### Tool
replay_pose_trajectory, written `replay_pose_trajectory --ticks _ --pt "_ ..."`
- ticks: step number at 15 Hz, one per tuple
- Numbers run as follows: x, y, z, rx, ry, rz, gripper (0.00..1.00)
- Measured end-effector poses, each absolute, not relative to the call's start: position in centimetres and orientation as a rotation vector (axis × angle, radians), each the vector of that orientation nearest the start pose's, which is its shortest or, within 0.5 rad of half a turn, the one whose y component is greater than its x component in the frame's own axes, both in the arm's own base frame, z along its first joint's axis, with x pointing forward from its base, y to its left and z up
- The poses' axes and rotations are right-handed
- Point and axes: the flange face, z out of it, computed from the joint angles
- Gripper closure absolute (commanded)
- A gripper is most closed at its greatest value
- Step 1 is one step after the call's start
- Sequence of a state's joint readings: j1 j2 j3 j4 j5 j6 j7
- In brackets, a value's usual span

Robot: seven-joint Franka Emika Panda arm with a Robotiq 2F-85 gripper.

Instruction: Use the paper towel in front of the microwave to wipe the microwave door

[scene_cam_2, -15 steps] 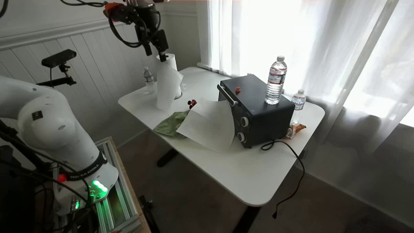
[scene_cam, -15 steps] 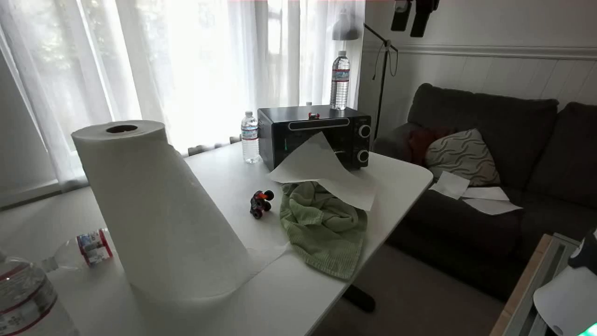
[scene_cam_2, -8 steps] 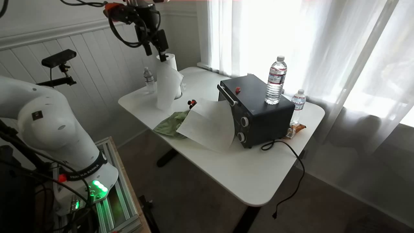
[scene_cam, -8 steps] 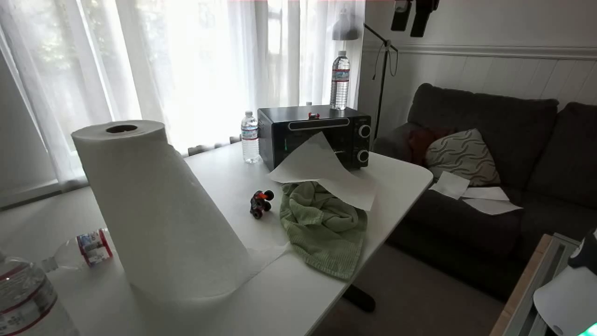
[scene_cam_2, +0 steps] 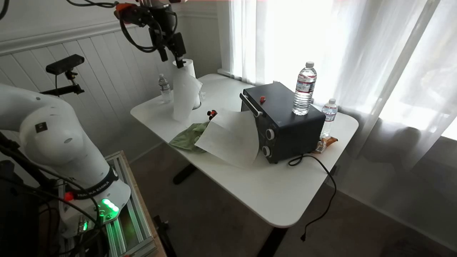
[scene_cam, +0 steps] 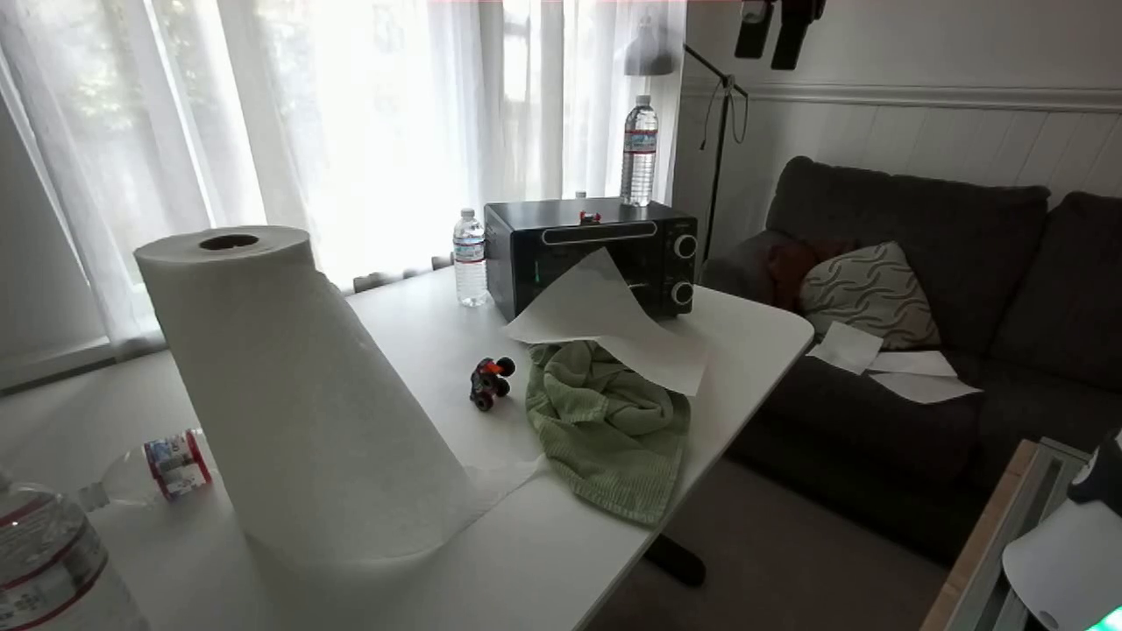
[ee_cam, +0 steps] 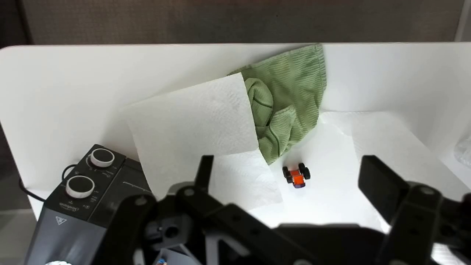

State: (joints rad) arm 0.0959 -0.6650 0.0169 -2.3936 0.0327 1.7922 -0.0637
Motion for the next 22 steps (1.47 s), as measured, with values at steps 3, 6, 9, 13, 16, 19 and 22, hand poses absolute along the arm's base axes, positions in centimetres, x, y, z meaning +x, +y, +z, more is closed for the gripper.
replay_pose_trajectory --ticks 3,6,9,13,16,19,22 --pt "35.8 4.4 54.9 -3.107 -0.259 -0.108 0.0" --pt "37.5 4.2 52.9 -3.1 -0.226 -0.097 0.0" --pt "39.8 2.8 49.8 -3.08 -0.111 -0.054 0.0" --pt "42.8 0.5 45.7 -3.015 0.128 -0.025 0.0" --pt "44.5 -0.7 42.5 -2.973 0.349 0.008 0.0" --pt "45.6 -1.2 39.1 -2.935 0.569 0.072 0.0" --pt "46.4 -1.0 35.7 -2.902 0.792 0.111 0.0"
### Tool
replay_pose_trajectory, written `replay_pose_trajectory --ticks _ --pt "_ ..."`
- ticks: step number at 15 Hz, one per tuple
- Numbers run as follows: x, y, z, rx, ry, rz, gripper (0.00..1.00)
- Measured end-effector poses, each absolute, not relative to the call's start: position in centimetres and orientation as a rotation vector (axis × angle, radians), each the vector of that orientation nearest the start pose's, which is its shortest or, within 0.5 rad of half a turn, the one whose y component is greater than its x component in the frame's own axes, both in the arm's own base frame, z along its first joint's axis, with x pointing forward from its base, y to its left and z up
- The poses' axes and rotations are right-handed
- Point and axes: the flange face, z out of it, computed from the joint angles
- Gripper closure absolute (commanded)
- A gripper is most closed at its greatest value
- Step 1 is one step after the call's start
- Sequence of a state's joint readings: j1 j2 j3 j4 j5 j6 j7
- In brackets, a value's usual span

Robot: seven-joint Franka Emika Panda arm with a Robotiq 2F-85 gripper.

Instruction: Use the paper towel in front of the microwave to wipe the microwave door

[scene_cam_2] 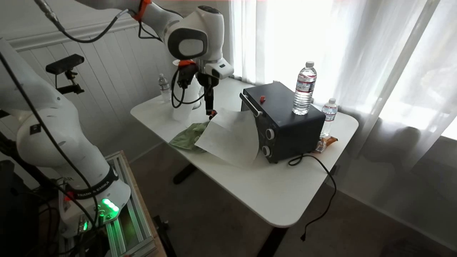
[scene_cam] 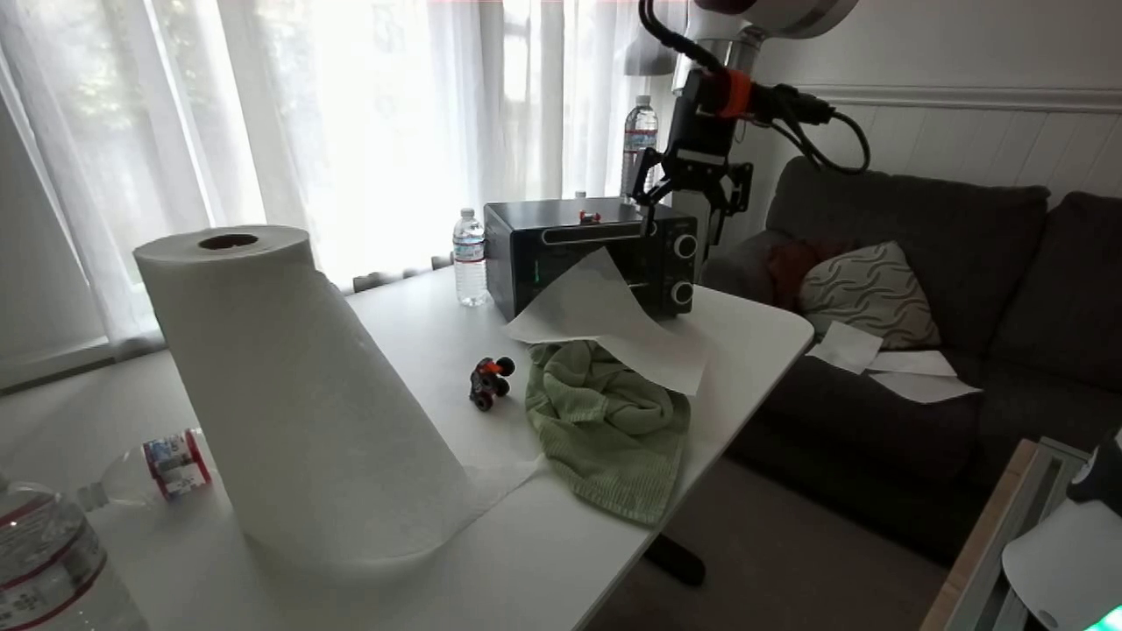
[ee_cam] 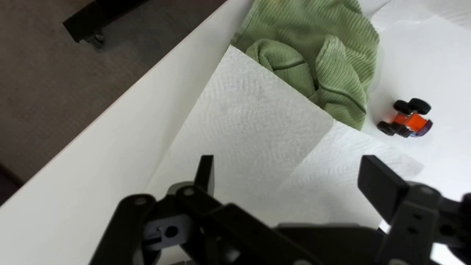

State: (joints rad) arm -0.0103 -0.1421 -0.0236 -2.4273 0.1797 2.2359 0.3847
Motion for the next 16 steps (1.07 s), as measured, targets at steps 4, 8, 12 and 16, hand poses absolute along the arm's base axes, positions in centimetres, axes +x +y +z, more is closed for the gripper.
replay_pose_trajectory --ticks 4,8,12,16 --pt "47.3 -0.5 31.9 -2.862 0.95 0.125 0.0" --pt "47.6 -0.5 31.1 -2.856 0.964 0.129 0.0" --pt "47.5 -0.5 31.1 -2.85 0.97 0.141 0.0" --pt "48.6 -1.1 28.5 -2.769 1.058 0.224 0.0"
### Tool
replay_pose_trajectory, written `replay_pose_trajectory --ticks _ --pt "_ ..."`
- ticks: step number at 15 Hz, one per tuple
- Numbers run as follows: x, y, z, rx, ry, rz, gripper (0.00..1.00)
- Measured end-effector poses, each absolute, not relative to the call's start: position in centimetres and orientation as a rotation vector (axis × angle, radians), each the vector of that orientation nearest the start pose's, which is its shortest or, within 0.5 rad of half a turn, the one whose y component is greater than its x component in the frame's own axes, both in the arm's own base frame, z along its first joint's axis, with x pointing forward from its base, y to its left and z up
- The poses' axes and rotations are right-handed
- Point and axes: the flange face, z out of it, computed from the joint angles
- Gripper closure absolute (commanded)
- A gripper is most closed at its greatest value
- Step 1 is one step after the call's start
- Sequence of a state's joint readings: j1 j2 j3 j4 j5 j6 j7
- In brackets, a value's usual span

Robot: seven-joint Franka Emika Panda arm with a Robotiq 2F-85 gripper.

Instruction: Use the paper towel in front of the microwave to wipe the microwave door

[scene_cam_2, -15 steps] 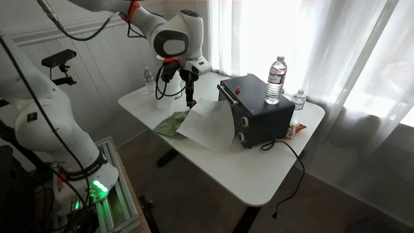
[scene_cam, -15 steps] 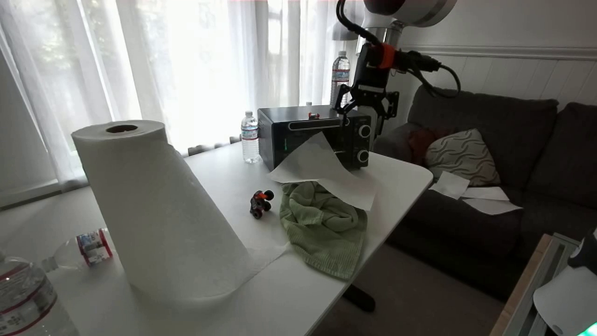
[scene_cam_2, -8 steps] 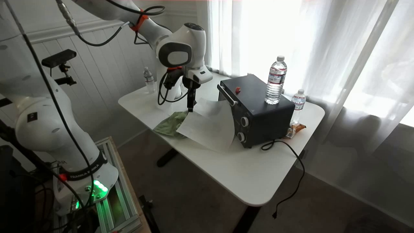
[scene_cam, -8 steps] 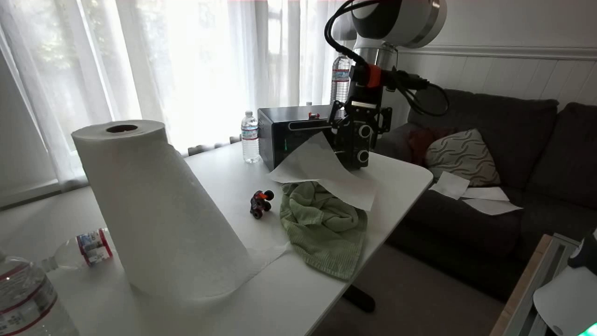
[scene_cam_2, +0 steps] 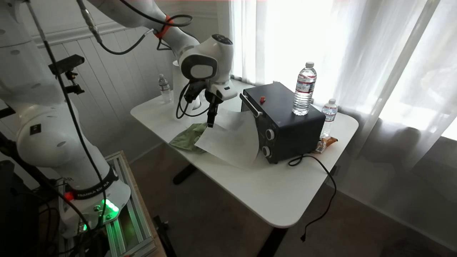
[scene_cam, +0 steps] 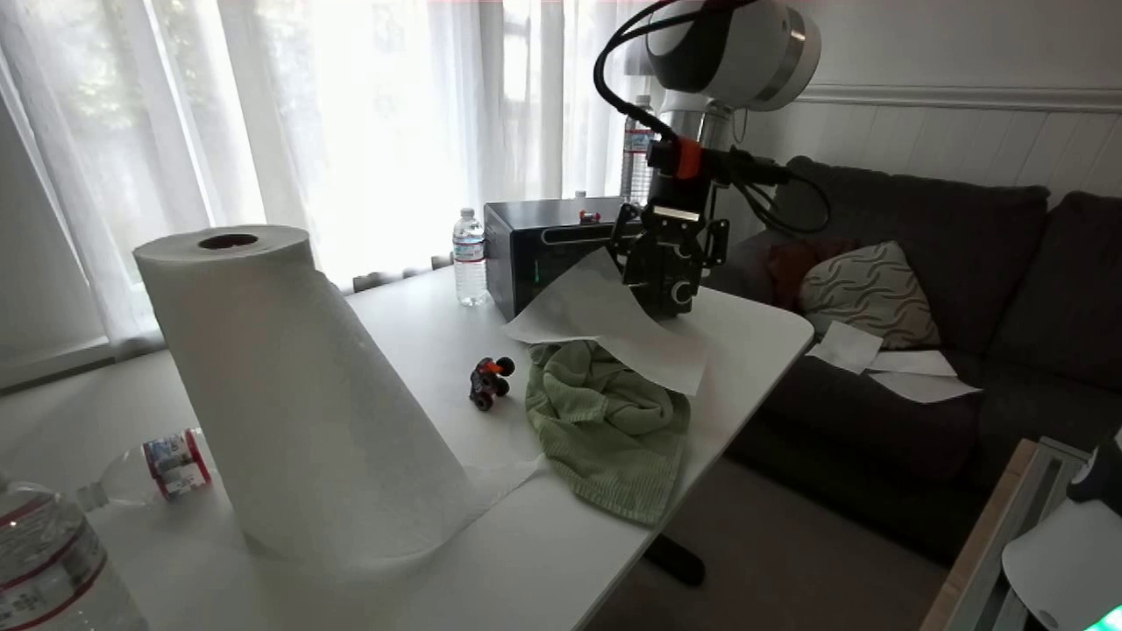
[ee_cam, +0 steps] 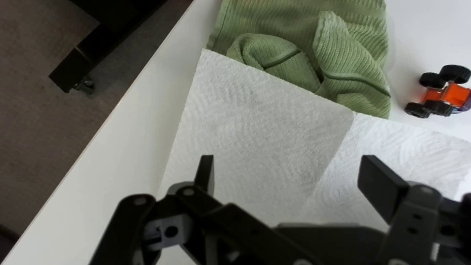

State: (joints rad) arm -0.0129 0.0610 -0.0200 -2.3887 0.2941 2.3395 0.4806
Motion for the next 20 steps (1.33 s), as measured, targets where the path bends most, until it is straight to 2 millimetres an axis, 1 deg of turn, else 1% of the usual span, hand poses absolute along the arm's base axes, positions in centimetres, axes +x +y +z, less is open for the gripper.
replay_pose_trajectory --ticks 5,10,11,12,13,14,16,20 --pt "51.5 -1.7 23.6 -2.665 1.17 0.298 0.0" --pt "54.4 -3.3 20.5 -2.611 1.258 0.251 0.0" --pt "54.8 -3.5 20.1 -2.599 1.272 0.245 0.11" --pt "55.2 -3.6 19.7 -2.589 1.283 0.243 0.19" --pt "55.6 -3.6 19.4 -2.581 1.291 0.243 0.32" --pt "55.9 -3.7 19.1 -2.574 1.296 0.245 0.41" --pt "56.5 -3.6 18.5 -2.567 1.302 0.247 0.54" --pt "57.1 -3.6 17.6 -2.564 1.31 0.253 0.83"
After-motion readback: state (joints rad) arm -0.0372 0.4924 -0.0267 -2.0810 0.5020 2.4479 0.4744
